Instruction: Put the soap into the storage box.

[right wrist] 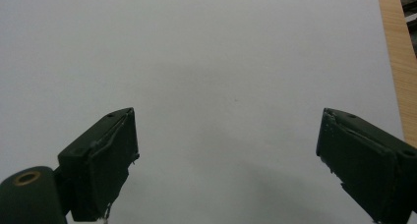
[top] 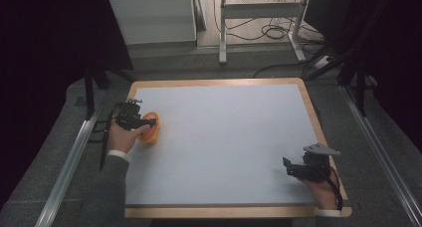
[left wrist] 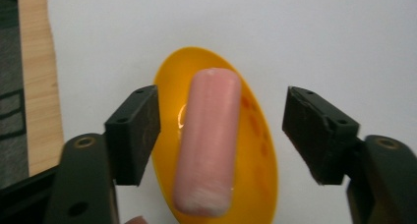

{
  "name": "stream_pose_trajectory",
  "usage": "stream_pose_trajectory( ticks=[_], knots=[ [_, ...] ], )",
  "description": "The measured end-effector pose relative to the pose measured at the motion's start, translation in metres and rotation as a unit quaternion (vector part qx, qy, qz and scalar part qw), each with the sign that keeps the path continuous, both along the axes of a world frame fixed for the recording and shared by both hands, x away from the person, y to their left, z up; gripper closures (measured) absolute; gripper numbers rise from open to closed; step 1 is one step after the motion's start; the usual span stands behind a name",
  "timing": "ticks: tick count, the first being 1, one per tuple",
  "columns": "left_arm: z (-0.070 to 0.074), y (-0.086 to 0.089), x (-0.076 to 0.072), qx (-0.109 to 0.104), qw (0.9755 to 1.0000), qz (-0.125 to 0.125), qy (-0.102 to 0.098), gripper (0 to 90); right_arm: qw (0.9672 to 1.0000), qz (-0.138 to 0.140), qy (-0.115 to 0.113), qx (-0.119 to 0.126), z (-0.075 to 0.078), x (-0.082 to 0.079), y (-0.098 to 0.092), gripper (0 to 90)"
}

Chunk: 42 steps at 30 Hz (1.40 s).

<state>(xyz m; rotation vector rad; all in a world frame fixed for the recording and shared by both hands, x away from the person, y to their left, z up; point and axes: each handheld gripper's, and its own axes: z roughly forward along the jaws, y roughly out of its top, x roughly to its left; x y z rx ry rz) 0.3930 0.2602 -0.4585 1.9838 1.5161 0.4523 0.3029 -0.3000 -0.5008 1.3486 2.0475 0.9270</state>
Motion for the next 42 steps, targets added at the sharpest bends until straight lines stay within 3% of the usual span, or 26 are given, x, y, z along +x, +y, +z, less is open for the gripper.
stream_pose_trajectory(
  ticks=[8, 13, 16, 32, 35, 39, 42],
  knots=[
    [0.017, -0.008, -0.025, -0.027, 0.9978, -0.05, -0.033, 23.9, 1.0, -0.004, 0.002, -0.001, -0.001, 0.001, 0.0, 8.4],
    [0.021, -0.02, -0.043, -0.042, 0.9939, -0.09, -0.047, 23.1, 1.0, -0.003, 0.002, -0.003, -0.002, 0.0, 0.001, 8.4],
    [0.019, -0.026, -0.054, -0.056, 0.9917, -0.102, -0.054, 23.1, 1.0, -0.002, 0.002, -0.004, -0.002, 0.0, 0.001, 8.4],
    [-0.021, -0.048, -0.098, -0.102, 0.981, -0.15, -0.068, 23.5, 1.0, -0.002, 0.0, -0.006, -0.001, 0.0, 0.001, 8.6],
    [-0.029, -0.049, -0.103, -0.096, 0.9812, -0.155, -0.064, 23.5, 1.0, -0.001, -0.005, -0.005, -0.001, -0.001, 0.002, 8.6],
    [-0.042, -0.045, -0.108, -0.102, 0.9811, -0.156, -0.053, 23.5, 1.0, 0.001, -0.006, -0.007, 0.0, -0.001, 0.003, 8.7],
    [-0.05, -0.043, -0.109, -0.099, 0.9824, -0.152, -0.043, 23.7, 0.9999, 0.002, -0.007, -0.01, -0.001, -0.001, 0.003, 8.7]
  ],
)
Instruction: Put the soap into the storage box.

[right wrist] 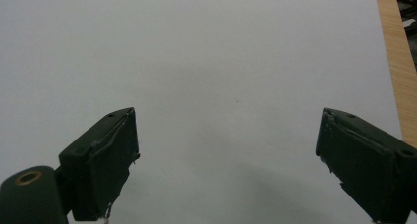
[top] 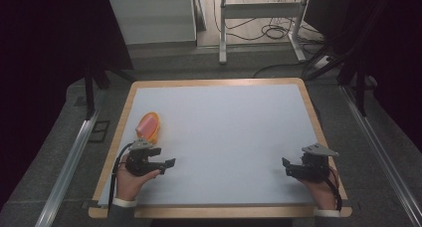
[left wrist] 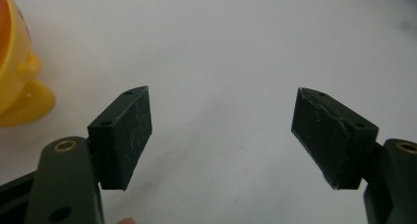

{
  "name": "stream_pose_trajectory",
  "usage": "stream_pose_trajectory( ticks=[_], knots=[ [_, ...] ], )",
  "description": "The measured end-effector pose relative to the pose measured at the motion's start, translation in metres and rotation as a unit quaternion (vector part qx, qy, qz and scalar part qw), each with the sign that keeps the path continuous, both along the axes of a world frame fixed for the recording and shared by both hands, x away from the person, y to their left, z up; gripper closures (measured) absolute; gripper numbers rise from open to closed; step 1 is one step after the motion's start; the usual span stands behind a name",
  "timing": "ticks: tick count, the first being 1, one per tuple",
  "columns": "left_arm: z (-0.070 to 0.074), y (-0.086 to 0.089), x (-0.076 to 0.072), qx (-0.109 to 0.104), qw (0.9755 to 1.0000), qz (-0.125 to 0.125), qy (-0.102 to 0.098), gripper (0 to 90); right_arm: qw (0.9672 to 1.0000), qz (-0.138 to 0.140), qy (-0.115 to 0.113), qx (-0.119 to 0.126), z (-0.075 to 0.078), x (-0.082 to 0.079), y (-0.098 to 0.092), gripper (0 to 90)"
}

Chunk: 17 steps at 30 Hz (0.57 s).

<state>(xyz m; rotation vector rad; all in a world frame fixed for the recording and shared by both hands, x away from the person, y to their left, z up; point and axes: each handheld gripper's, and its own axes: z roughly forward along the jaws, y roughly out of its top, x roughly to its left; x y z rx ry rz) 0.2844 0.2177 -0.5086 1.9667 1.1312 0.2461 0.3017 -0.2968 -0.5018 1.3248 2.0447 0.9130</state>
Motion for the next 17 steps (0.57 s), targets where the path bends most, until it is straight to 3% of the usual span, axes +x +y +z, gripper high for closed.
stream_pose_trajectory(
  ticks=[4, 17],
  knots=[
    [-0.0042, 0.0026, -0.0015, 0.013, 0.9999, 0.002, 0.003, 23.7, 1.0, 0.001, 0.001, -0.002, -0.001, 0.0003, 0.0013, 8.7],
    [-0.0001, 0.0084, -0.0056, -0.003, 1.0, 0.001, -0.003, 23.7, 0.9999, 0.013, -0.006, -0.003, 0.0007, -0.0024, 0.0081, 8.7]
  ],
)
